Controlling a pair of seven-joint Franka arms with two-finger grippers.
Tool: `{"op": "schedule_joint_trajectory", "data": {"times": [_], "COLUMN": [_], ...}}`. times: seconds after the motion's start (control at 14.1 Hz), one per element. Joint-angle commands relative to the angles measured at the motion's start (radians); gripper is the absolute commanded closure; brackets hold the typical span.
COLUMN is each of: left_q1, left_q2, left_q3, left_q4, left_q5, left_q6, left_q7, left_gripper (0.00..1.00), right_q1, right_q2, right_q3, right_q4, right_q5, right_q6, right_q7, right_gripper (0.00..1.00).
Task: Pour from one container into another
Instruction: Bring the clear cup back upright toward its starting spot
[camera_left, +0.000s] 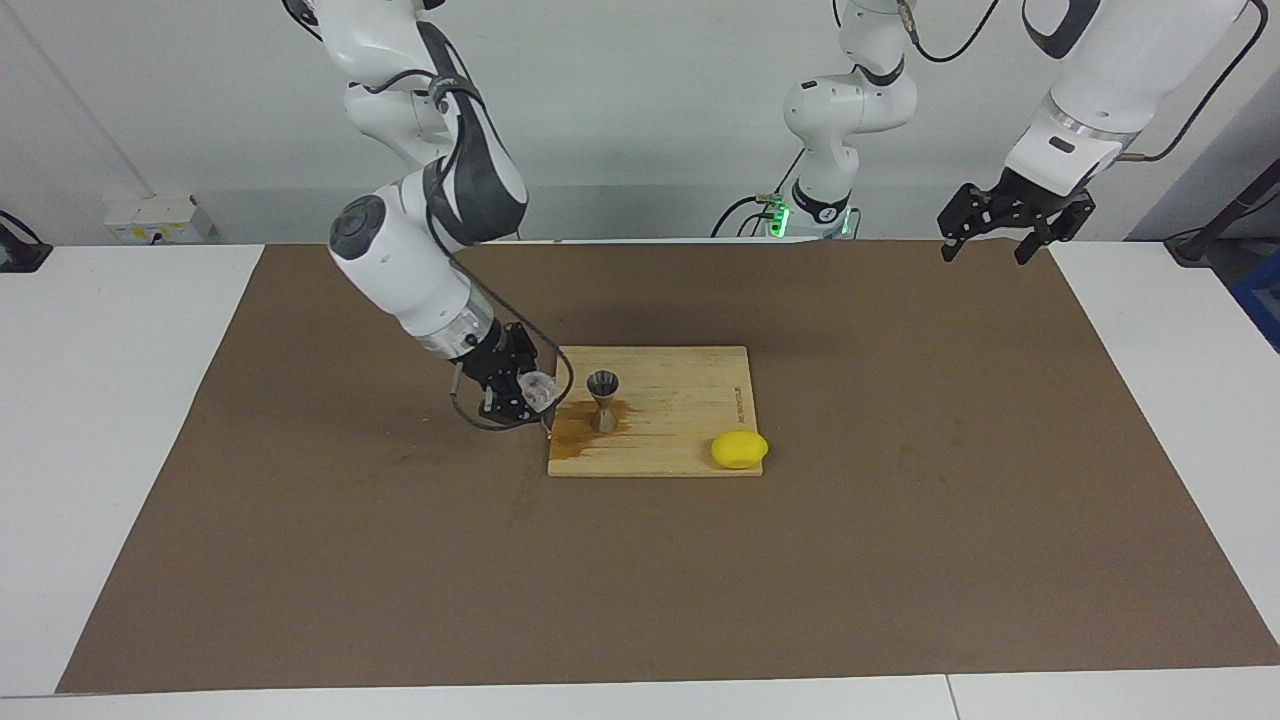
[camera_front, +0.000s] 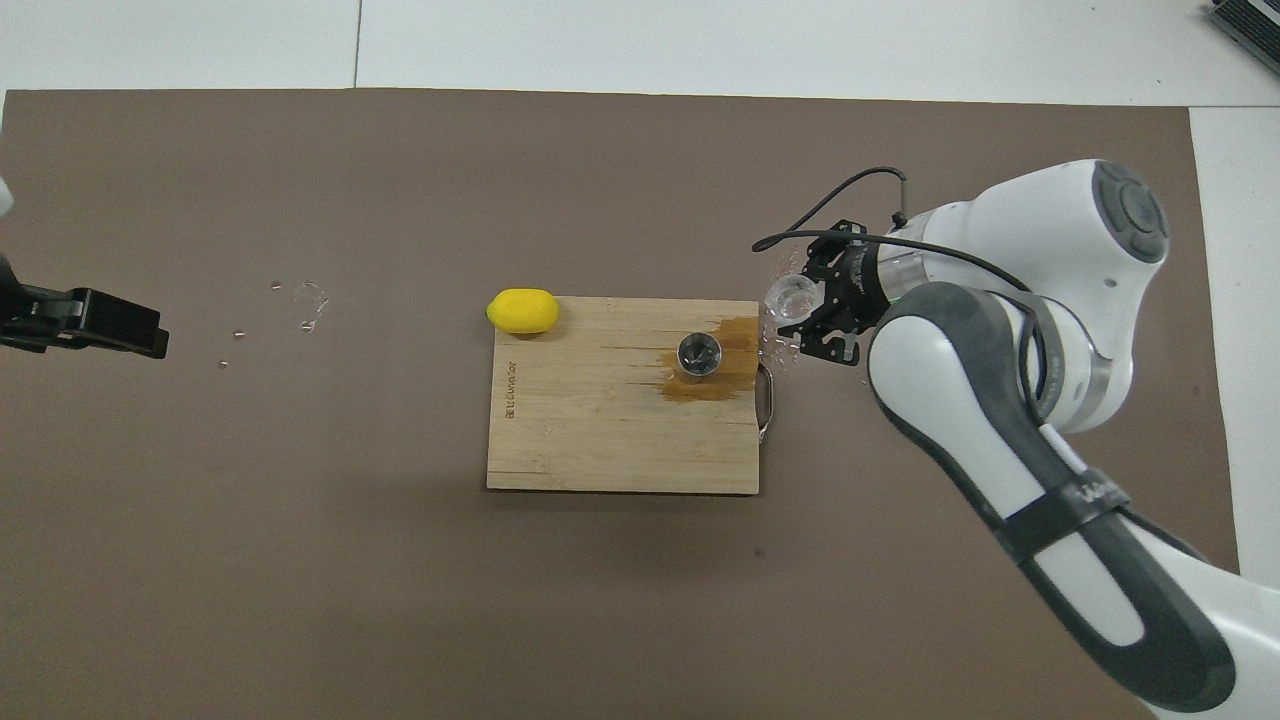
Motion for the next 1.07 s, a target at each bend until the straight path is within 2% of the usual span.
{"op": "schedule_joint_trajectory", "data": {"times": [0.0,0.36,1.0], "left_q1": [0.01,-0.007,-0.01], "left_q2": [-0.043,-0.047,-0.045], "left_q3": [0.002,0.027,0.027], "left_q4": [-0.058,-0.06,-0.06], "left_q5": [-0.006,-0.006,-0.006], "left_q6": [0.031,0.026,0.02], "left_q7": [0.0,0.001,0.004], "left_gripper": [0.0,0.0,0.0], "right_q1": [-0.105,-0.245,-0.469], "right_q2": [-0.025,-0.019,0.107], "right_q3": [0.014,0.013,0.014], "right_q4": [-0.079,-0.188,-0.19], "right_q5": [0.116,0.218,0.218], "right_q6": [0.01,0.01,-0.041], "right_q7": [-0.165,-0.493,-0.873], "right_gripper": [1.0,1.0,1.0]}}
